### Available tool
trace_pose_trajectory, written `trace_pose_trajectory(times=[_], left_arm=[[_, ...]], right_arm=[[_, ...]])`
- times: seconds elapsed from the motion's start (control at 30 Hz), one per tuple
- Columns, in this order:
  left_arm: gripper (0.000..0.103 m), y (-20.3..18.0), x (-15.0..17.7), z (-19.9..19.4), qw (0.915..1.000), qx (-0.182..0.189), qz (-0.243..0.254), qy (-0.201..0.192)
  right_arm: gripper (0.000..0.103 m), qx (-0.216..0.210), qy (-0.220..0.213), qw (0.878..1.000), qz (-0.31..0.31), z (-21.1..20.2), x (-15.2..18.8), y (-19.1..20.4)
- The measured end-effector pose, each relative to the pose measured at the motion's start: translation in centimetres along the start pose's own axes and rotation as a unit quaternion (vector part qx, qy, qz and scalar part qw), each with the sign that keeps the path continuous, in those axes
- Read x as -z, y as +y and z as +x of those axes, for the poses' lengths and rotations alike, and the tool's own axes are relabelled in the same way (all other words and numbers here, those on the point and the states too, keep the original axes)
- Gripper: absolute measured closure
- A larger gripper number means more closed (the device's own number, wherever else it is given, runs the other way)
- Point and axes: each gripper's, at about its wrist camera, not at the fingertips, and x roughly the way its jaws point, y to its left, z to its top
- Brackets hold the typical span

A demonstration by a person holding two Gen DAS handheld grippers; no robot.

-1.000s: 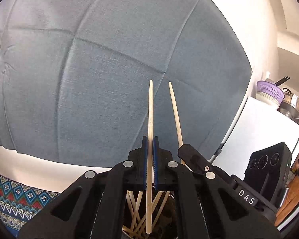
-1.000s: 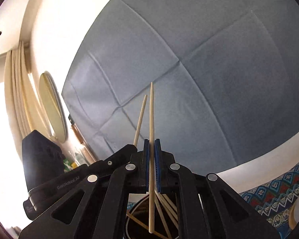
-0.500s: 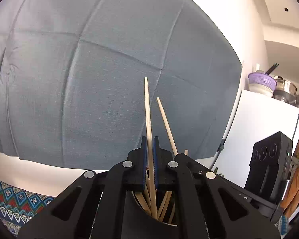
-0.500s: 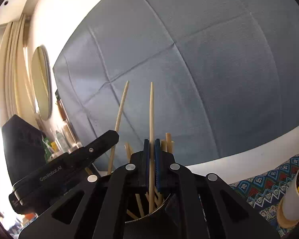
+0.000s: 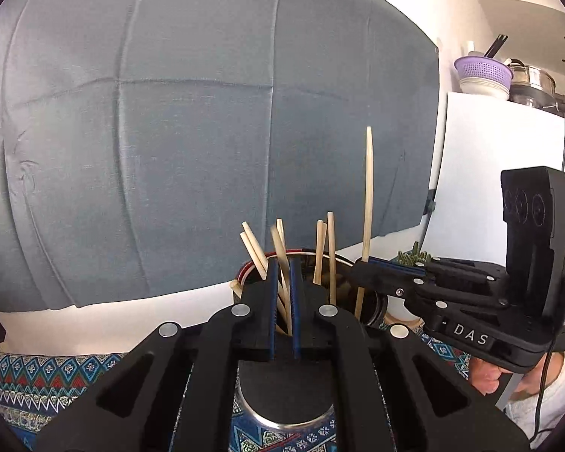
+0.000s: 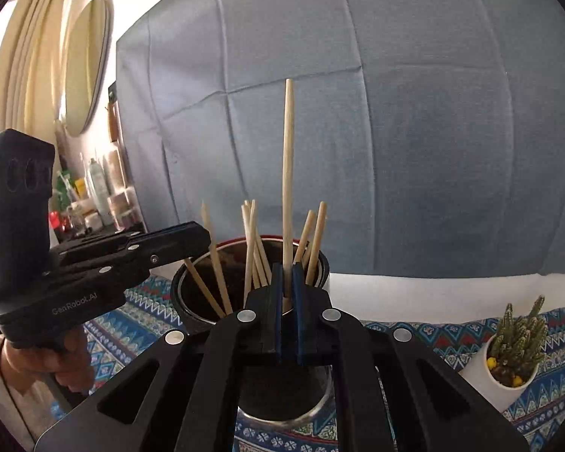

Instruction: Organize utensils

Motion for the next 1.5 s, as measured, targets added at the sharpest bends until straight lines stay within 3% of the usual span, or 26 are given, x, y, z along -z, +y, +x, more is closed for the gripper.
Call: trace_pose_trajectory(times=[0.07,0.1,0.13,0.2,0.37,0.4,0.5,0.57,0.73,0.9,1.1,1.2,1.37,1.5], left_arm=[[0.090,0.2,0.3,-1.3,1.0000,0.001,0.006,-0.004],[0.078,0.2,0.3,-1.8,1.0000,-0.002,0.006,-0.004],[0.066,0.2,0.3,-2.4,1.0000,-0.004,0.003,-0.003],[0.056,0.2,0.3,-3.6,1.0000,-0.006,0.002,-0.005],[0.033,-0.7,0.4,-7.1,0.9995,-0.028,0.008,-0.007],[0.022,-1.0,0.5,-7.7,0.9992,-0.038,0.011,-0.005],[0.008,-2.1,1.0,-10.2,0.9976,-0.065,0.022,-0.011],[0.006,-2.8,1.7,-11.9,0.9968,-0.076,0.019,-0.019],[0.006,-4.1,4.2,-16.0,0.9959,-0.090,-0.002,-0.009],[0.006,-6.4,8.1,-19.8,0.9913,-0.130,0.008,0.014],[0.006,-9.6,13.6,-23.5,0.9890,-0.138,-0.008,0.051],[0.006,-11.1,16.0,-24.7,0.9860,-0.150,-0.026,0.068],[0.006,-12.4,19.2,-25.3,0.9844,-0.157,-0.039,0.068],[0.006,-11.8,20.8,-24.7,0.9817,-0.169,-0.063,0.062]], right_arm=[[0.096,0.007,0.003,1.000,-0.013,-0.7,0.0,0.4],[0.094,0.012,0.003,1.000,-0.024,-1.1,0.0,0.6],[0.082,0.017,0.003,0.999,-0.030,-1.6,0.1,0.8],[0.062,0.024,0.003,0.999,-0.032,-2.8,0.2,1.0],[0.057,0.040,0.008,0.998,-0.052,-6.4,0.9,2.0],[0.050,0.045,0.009,0.998,-0.054,-7.2,1.1,2.2],[0.032,0.055,0.000,0.997,-0.058,-10.0,1.6,3.1],[0.017,0.070,-0.004,0.996,-0.059,-11.8,2.1,3.8],[0.008,0.090,-0.011,0.994,-0.061,-16.5,4.3,5.7],[0.008,0.090,-0.024,0.994,-0.065,-20.9,8.0,7.8],[0.008,0.088,0.001,0.996,-0.024,-24.6,13.6,8.8],[0.008,0.102,0.029,0.994,-0.032,-25.5,16.2,9.5],[0.008,0.137,0.033,0.990,-0.031,-25.9,20.1,9.9],[0.008,0.134,0.039,0.990,-0.017,-25.5,22.2,9.0]])
